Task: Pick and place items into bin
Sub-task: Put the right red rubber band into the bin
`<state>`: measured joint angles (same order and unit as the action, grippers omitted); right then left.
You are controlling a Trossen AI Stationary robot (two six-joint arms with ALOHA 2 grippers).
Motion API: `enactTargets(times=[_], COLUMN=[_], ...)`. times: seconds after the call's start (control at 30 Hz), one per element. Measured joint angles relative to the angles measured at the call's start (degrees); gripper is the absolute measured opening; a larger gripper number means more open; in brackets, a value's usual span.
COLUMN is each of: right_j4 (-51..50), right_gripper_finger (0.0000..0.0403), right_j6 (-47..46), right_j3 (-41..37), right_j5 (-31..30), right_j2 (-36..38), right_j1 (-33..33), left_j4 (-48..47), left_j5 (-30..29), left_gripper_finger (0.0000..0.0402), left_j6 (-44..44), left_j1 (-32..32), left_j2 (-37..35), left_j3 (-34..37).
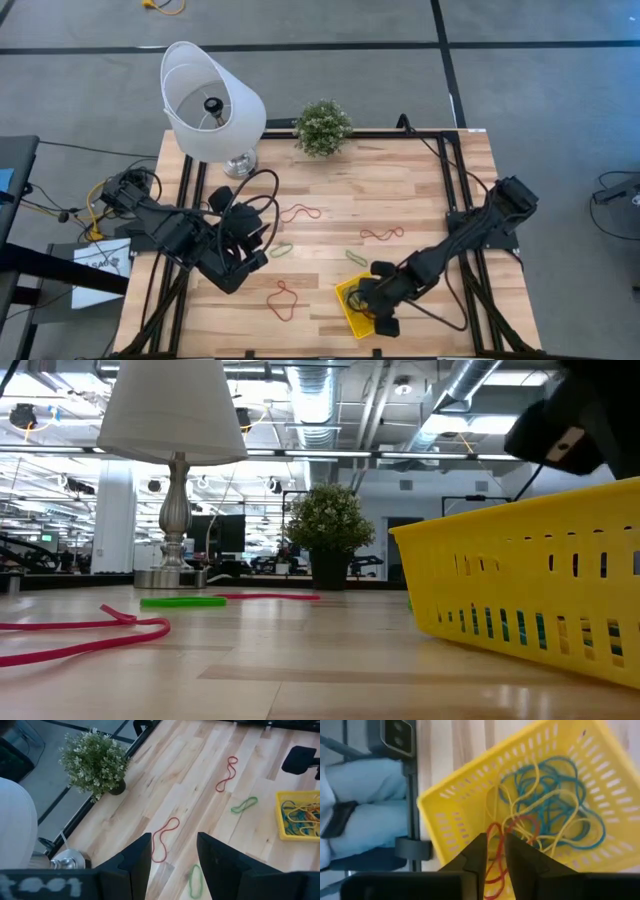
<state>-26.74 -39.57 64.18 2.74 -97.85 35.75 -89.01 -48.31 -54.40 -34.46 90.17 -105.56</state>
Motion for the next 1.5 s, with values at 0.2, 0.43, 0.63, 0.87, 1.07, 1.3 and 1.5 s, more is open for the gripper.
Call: enactTargets(times=[0.2,0.43,0.63,0.87,1.07,1.3,1.5], right_j4=[-0.4,-14.1,-18.4,-24.2,-14.7,-0.8,1.7], right_gripper_finger=[0.0076,0.0069,0.0069,0.0069,0.0069,0.0069,0.0069], right_j6=[0.8,4.7,15.8,16.7,16.2,13.6,5.3], right_j3=[0.0,0.0,0.0,-3.0,-19.5,-40.0,-46.3], right_j5=[0.1,-4.1,-9.5,-21.6,-14.9,-14.4,-14.7], right_j2=[2.5,11.4,22.8,35.6,47.8,56.0,53.1], right_j1=[-1.9,-4.8,-4.7,-8.0,-13.7,-18.5,-22.2], left_j4=[0.0,-1.1,-1.0,-0.9,2.9,36.2,67.2], left_j5=[-2.6,-3.4,-3.0,-5.0,-5.8,0.1,7.5], left_gripper_finger=[0.0148,0.0148,0.0148,0.0148,0.0148,0.0148,0.0148], left_j6=[1.2,3.1,6.8,11.5,0.6,-0.4,11.7], left_j1=[0.0,-0.1,-0.6,-0.9,-1.0,-0.3,0.0], left_j2=[0.0,-2.3,-5.4,-11.6,-23.7,-34.0,-34.4], left_j3=[0.0,0.0,0.0,4.3,26.0,55.9,71.6])
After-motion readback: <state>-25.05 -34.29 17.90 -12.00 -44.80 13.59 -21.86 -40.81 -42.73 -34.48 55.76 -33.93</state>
